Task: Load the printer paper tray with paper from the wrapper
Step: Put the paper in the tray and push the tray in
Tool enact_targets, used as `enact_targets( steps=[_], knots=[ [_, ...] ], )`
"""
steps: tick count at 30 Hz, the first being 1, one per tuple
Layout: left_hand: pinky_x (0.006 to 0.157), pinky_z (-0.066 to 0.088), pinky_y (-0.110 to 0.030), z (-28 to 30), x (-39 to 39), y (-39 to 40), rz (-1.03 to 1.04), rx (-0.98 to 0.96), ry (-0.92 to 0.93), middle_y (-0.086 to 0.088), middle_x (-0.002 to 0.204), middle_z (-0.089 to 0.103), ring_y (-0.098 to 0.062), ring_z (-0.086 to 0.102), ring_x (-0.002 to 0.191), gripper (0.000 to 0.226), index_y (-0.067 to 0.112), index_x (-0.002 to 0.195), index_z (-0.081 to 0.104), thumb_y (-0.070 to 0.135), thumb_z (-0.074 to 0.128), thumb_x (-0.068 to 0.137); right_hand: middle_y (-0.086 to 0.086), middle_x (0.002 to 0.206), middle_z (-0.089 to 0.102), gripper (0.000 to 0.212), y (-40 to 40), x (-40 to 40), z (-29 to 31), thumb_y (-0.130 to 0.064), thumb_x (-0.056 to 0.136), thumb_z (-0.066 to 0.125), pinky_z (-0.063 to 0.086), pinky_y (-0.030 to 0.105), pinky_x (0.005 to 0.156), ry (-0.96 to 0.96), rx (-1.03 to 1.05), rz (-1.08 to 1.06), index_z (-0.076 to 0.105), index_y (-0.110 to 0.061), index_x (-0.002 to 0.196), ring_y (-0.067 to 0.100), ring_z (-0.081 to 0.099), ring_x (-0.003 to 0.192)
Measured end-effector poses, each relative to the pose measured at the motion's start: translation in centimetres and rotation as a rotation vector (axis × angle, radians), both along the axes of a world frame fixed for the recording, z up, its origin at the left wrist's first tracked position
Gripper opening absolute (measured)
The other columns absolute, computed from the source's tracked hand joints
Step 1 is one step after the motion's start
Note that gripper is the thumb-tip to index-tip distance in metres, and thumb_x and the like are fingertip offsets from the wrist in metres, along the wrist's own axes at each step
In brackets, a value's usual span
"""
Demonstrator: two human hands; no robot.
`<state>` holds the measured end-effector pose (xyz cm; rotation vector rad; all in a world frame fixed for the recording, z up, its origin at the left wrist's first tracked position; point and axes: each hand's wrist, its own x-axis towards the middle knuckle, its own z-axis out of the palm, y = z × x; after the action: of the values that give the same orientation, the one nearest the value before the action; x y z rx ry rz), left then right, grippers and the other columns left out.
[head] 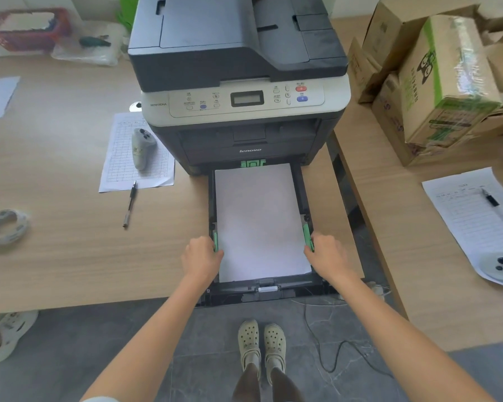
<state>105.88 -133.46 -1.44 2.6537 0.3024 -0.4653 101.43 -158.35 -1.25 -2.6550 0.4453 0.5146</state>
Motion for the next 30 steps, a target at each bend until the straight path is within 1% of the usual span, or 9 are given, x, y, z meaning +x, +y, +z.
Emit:
enact_targets(
  steps=[1, 3, 8, 14, 17, 21, 26, 28, 30],
  knots=[
    [0.048, 0.029, -0.027, -0.2, -0.1, 0.0, -0.03, 0.043, 0.013, -0.002, 0.05, 0.038, -0.023, 0.04, 0.052, 0.039, 0.013, 0.05, 0.037, 0.014, 0.061, 0.08, 0.019, 0.096, 0.066, 0.023, 0.1, 0.0, -0.1, -0.02, 0.093, 0.046, 0.048, 0.036, 0.062, -0.011, -0.011, 0.003, 0.054, -0.001, 0.105, 0.034, 0.063, 0.082],
    [0.049, 0.028, -0.027, -0.4, -0.1, 0.0, -0.067, 0.072, 0.013, 0.0, 0.048, 0.03, -0.024, 0.038, 0.054, 0.046, 0.014, 0.048, 0.028, 0.012, 0.06, 0.081, 0.02, 0.097, 0.066, 0.021, 0.3, 0.2, -0.4, -0.016, 0.094, 0.044, 0.047, 0.036, 0.061, -0.016, -0.035, 0.014, 0.053, -0.001, 0.106, 0.034, 0.063, 0.084],
    [0.05, 0.028, -0.029, -0.8, 0.2, -0.3, -0.033, 0.048, 0.024, 0.0, 0.049, 0.031, -0.023, 0.04, 0.056, 0.045, 0.014, 0.047, 0.029, 0.004, 0.058, 0.079, 0.022, 0.101, 0.067, 0.023, 1.2, 0.7, -0.8, -0.008, 0.094, 0.043, 0.05, 0.039, 0.067, -0.004, -0.065, 0.005, 0.052, 0.002, 0.112, 0.035, 0.065, 0.089],
    [0.041, 0.02, -0.025, -0.6, 0.6, 0.1, -0.01, 0.002, 0.021, -0.001, 0.044, 0.027, -0.017, 0.027, 0.042, 0.044, 0.013, 0.041, 0.028, -0.002, 0.056, 0.073, 0.02, 0.099, 0.067, 0.02, 0.5, 0.8, -0.9, -0.011, 0.093, 0.045, 0.055, 0.042, 0.07, 0.013, -0.06, 0.019, 0.053, 0.0, 0.108, 0.034, 0.065, 0.085],
    [0.043, 0.023, -0.026, -0.5, 0.4, -0.6, 0.009, 0.054, 0.025, -0.002, 0.049, 0.034, -0.021, 0.04, 0.053, 0.04, 0.01, 0.047, 0.033, -0.001, 0.056, 0.077, 0.021, 0.103, 0.066, 0.023, 1.1, 1.0, -0.9, -0.007, 0.094, 0.044, 0.056, 0.041, 0.074, 0.038, -0.076, 0.016, 0.051, 0.001, 0.114, 0.034, 0.064, 0.089],
    [0.055, 0.036, -0.033, -0.4, 0.2, -1.2, 0.036, 0.072, 0.02, -0.019, 0.069, 0.057, -0.036, 0.061, 0.075, 0.017, 0.004, 0.063, 0.052, 0.001, 0.056, 0.079, 0.02, 0.104, 0.066, 0.024, 1.3, 1.0, -0.9, -0.007, 0.094, 0.045, 0.057, 0.041, 0.077, 0.046, -0.096, 0.035, 0.052, 0.001, 0.115, 0.033, 0.065, 0.091],
    [0.049, 0.032, -0.026, -0.3, 0.0, 0.1, -0.014, 0.01, 0.034, -0.004, 0.047, 0.036, -0.025, 0.041, 0.052, 0.041, 0.01, 0.046, 0.038, 0.009, 0.06, 0.08, 0.017, 0.099, 0.066, 0.022, -0.1, 0.7, -0.3, -0.016, 0.094, 0.044, 0.057, 0.045, 0.074, 0.068, -0.017, 0.047, 0.057, -0.002, 0.105, 0.031, 0.064, 0.083],
    [0.051, 0.032, -0.026, -0.2, -0.4, 0.6, -0.023, -0.052, 0.044, -0.008, 0.05, 0.04, -0.025, 0.037, 0.052, 0.035, 0.009, 0.049, 0.044, 0.011, 0.061, 0.08, 0.016, 0.097, 0.066, 0.025, -0.6, 0.4, 0.3, -0.022, 0.094, 0.045, 0.056, 0.045, 0.073, 0.076, 0.051, 0.049, 0.059, -0.002, 0.101, 0.03, 0.064, 0.08],
    [0.058, 0.039, -0.03, 0.8, -1.1, 0.8, -0.017, -0.118, 0.055, -0.011, 0.059, 0.048, -0.026, 0.045, 0.059, 0.019, 0.01, 0.061, 0.057, 0.01, 0.059, 0.081, 0.016, 0.101, 0.066, 0.025, -0.9, -0.1, 1.2, -0.022, 0.093, 0.045, 0.056, 0.044, 0.076, 0.06, 0.076, 0.049, 0.059, -0.003, 0.103, 0.03, 0.063, 0.083]
  ],
)
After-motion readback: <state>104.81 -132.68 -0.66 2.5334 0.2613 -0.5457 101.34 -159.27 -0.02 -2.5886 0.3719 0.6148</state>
